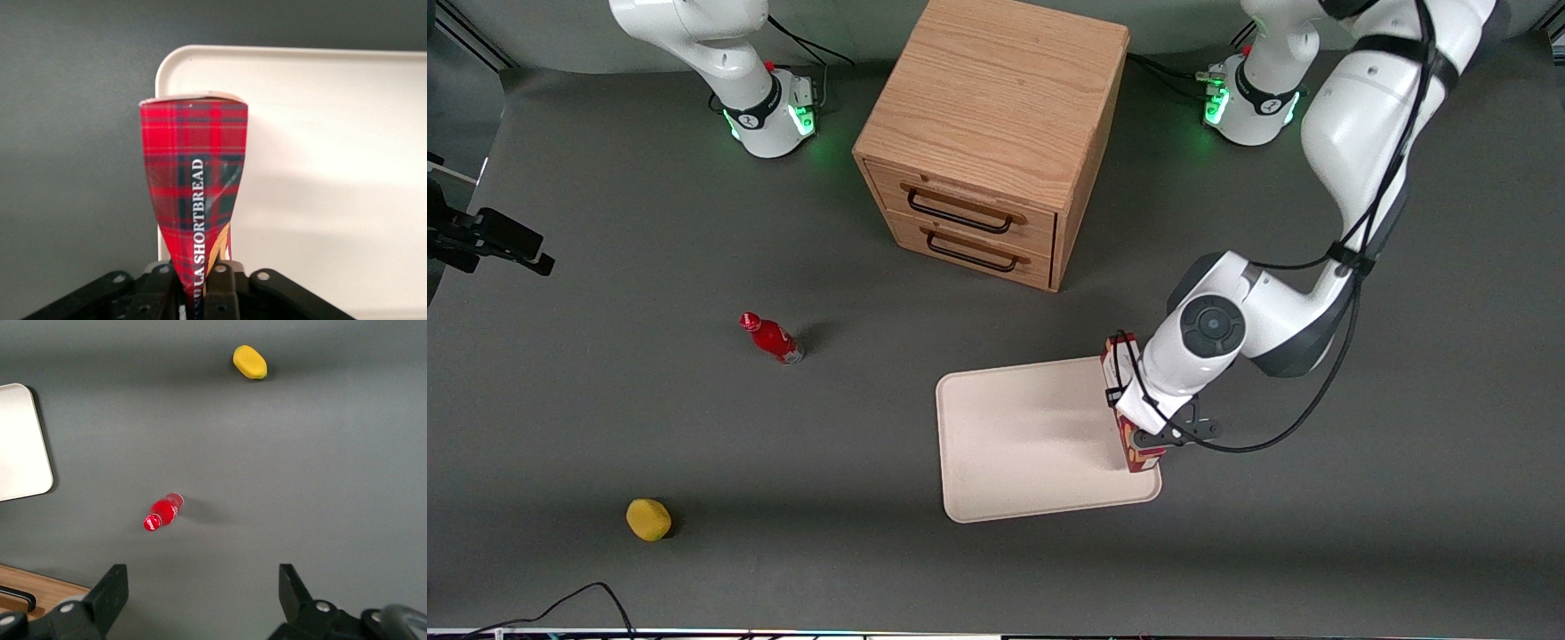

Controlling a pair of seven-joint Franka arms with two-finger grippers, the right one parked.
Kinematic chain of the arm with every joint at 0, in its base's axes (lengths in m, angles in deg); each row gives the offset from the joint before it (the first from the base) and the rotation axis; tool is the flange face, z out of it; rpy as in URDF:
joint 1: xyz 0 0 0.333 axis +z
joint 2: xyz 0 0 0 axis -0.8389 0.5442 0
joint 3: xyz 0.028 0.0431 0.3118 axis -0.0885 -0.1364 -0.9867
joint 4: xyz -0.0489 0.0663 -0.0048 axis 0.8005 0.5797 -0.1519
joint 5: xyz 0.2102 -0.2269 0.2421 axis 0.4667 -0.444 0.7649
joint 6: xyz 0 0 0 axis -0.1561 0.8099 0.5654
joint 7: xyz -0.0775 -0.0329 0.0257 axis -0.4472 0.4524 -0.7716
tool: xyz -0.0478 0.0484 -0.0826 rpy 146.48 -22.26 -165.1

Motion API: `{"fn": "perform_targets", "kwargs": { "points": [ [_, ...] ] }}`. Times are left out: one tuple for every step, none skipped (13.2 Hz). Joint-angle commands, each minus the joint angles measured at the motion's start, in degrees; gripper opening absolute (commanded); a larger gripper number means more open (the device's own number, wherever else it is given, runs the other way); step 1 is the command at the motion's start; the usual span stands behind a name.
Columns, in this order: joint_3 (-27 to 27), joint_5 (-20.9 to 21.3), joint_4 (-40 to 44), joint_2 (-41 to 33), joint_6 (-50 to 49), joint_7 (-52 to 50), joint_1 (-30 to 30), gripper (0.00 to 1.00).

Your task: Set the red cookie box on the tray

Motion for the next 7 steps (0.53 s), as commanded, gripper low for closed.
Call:
{"fn": "perform_targets", "kwargs": {
  "points": [
    [0.6, 2.3, -0.1, -1.5, -0.6, -1.9, 0.7, 1.00],
    [0.6, 2.1, 0.0, -1.9, -1.1, -1.8, 1.0, 1.00],
    [0.6, 1.8, 0.0, -3.5, -3.1, -1.5, 1.7, 1.00],
    [0.8, 1.3, 0.1, -6.1, -9.3, -0.9, 1.9, 1.00],
    [1.2, 0.0, 0.4, -9.2, -15.8, 0.0, 2.2, 1.00],
    [1.2, -2.6, 0.6, -12.9, -20.0, 1.1, 2.7, 1.00],
    [1.0, -6.1, 0.8, -16.3, -23.4, 4.5, 4.0, 1.00]
  ]
}}
